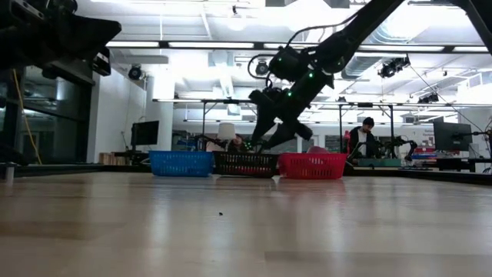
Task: Pick and place Stapler, Stapler remover, tape
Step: Return to Home Position
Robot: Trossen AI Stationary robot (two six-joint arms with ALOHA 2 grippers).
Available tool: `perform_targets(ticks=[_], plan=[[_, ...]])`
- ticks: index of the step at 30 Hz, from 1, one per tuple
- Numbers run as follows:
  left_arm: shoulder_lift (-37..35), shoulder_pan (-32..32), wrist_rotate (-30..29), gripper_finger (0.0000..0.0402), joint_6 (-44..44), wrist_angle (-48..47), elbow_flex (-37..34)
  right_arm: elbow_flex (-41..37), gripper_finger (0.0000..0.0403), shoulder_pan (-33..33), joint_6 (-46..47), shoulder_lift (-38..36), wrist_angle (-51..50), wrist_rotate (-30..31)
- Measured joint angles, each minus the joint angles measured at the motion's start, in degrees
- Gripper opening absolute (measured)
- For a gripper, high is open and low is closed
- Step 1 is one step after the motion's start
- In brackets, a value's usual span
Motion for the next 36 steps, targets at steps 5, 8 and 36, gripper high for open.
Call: perform_targets(ticks=[5, 8, 36], plan=[[-1.4, 0.0, 0.0, 0.0001, 0.0, -2.0, 0.0, 0.0, 0.0225, -1.0, -3.3, -3.9, -2.9, -2.6], [-3.0, 0.0, 0.0, 0.0001, 0.0, -3.4, 0.0, 0.0, 0.0219, -1.4, -7.0, -7.3, -6.4, -4.4], [-5.5, 0.0, -0.3, 0.0001, 0.0, -11.8, 0.0, -0.1, 0.0200, 7.3, -21.7, -36.9, -33.8, -8.5]])
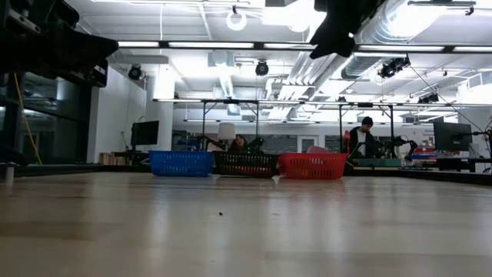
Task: Pick and place Stapler, Stapler remover, tape
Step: Return to Home Position
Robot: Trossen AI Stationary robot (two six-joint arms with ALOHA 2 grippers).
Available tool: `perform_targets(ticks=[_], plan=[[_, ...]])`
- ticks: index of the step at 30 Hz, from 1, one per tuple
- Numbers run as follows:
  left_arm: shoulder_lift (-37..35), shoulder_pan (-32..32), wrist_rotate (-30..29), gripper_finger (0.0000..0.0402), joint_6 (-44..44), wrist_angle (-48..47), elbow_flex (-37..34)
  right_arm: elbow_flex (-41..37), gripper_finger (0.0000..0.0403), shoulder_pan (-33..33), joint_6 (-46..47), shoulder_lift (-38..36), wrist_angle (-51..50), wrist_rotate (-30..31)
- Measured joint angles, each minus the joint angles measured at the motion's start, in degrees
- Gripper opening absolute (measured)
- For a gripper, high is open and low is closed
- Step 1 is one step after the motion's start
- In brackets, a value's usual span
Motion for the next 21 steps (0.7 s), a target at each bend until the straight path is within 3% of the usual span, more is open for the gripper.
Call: perform_targets(ticks=[9, 21], plan=[[0.0, 0.0, 0.0, 0.0001, 0.0, 0.0, 0.0, -0.3, 0.0200, 9.3, 3.7, 0.0, -0.3, 3.5], [0.0, 0.0, -0.1, 0.0001, 0.0, -0.1, 0.0, -27.1, 0.0200, 20.1, 21.3, -5.0, 38.1, 7.1]])
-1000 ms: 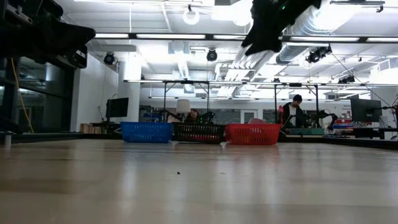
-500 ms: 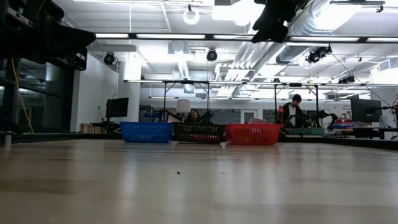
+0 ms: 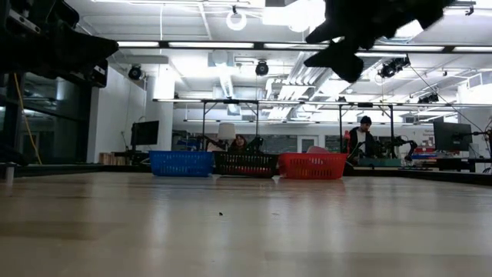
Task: Pick and place Stapler, Stapler remover, tape
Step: Return to Home Position
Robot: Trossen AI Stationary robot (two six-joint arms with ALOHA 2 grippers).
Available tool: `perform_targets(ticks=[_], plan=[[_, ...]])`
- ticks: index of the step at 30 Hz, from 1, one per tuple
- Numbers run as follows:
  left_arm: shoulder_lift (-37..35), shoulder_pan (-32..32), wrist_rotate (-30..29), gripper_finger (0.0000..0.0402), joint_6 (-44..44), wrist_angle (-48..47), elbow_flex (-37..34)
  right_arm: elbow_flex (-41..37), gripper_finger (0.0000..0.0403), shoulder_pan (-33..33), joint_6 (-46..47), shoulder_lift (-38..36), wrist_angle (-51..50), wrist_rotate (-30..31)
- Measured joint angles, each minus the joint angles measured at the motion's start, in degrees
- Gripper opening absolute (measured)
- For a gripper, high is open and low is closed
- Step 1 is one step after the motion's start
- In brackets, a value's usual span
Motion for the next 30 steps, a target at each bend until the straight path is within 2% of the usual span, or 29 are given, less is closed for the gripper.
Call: perform_targets(ticks=[7, 11, 20, 25, 30], plan=[[0.0, 0.0, 0.0, 0.0001, 0.0, -2.7, 0.0, -16.3, 0.0200, 3.9, 8.3, -4.3, 23.1, 7.3], [0.0, 0.0, -0.1, 0.0001, 0.0, -4.1, 0.0, -23.8, 0.0200, 5.3, 12.0, -9.1, 28.7, 11.2], [0.0, 0.0, -0.1, 0.0001, 0.0, -4.2, 0.0, -34.7, 0.0200, 5.4, 15.3, -28.0, 27.8, 12.4], [0.0, 0.0, -0.1, 0.0001, 0.0, -4.3, 0.0, -37.6, 0.0200, 5.3, 13.2, -37.2, 24.6, 13.3], [0.0, 0.0, -0.1, 0.0001, 0.0, -4.3, 0.0, -37.7, 0.0200, 5.3, 11.4, -43.6, 16.2, 14.3]])
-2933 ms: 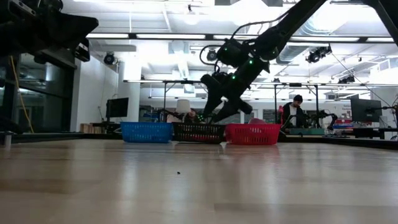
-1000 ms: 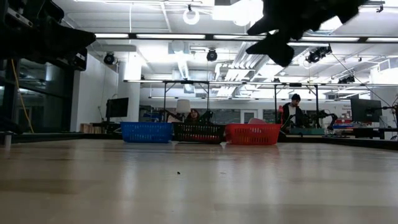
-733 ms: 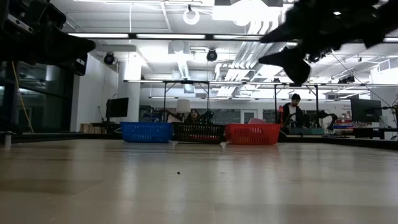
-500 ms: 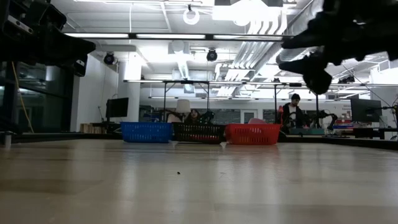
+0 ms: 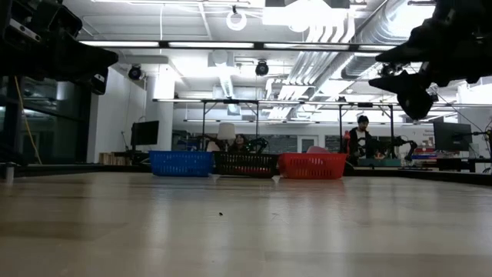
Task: Pick and place Stapler, Stapler remover, tape
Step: Return to Home Position
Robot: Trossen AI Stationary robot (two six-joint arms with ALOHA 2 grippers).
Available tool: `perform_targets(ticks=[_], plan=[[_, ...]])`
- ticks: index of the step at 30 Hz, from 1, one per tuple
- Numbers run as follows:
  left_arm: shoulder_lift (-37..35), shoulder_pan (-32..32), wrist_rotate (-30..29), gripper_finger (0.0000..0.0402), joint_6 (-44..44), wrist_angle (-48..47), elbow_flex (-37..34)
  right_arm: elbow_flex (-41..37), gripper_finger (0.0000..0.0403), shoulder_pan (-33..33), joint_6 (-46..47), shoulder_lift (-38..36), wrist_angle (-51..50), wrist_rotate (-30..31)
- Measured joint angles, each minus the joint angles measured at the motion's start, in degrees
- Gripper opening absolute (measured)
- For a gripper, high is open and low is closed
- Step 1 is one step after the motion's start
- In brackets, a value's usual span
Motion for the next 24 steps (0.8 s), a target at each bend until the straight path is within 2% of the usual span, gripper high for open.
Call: perform_targets(ticks=[11, 17, 24], plan=[[0.0, 0.0, 0.0, 0.0001, 0.0, -0.1, 0.0, 0.0, 0.0200, 0.0, -0.4, -9.5, -13.0, 0.8], [0.0, 0.0, 0.0, 0.0001, 0.0, -0.1, 0.0, 0.0, 0.0200, 0.0, -1.0, -10.7, -16.9, 3.2], [0.0, 0.0, 0.1, 0.0001, 0.0, -0.1, 0.0, 0.0, 0.0200, 0.0, -2.6, -10.6, -18.8, 2.8]])
